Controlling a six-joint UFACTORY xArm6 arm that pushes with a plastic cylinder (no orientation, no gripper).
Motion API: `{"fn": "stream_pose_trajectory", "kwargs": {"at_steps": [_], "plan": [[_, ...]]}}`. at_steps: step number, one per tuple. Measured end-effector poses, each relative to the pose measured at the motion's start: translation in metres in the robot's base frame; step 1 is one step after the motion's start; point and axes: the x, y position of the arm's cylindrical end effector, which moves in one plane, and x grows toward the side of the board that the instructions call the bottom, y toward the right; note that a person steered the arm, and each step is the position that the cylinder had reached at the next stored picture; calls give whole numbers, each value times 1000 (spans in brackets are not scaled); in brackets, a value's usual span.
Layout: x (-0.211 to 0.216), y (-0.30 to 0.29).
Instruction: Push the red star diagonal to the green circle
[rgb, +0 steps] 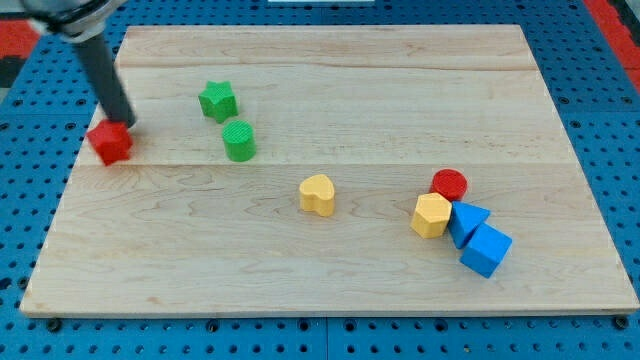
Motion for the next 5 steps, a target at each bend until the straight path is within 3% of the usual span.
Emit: {"fn": "stream_pose_trajectory", "kwargs": {"at_steps": [1,3,5], "plan": [[11,-3],[-47,-7],[-29,-35]]}}
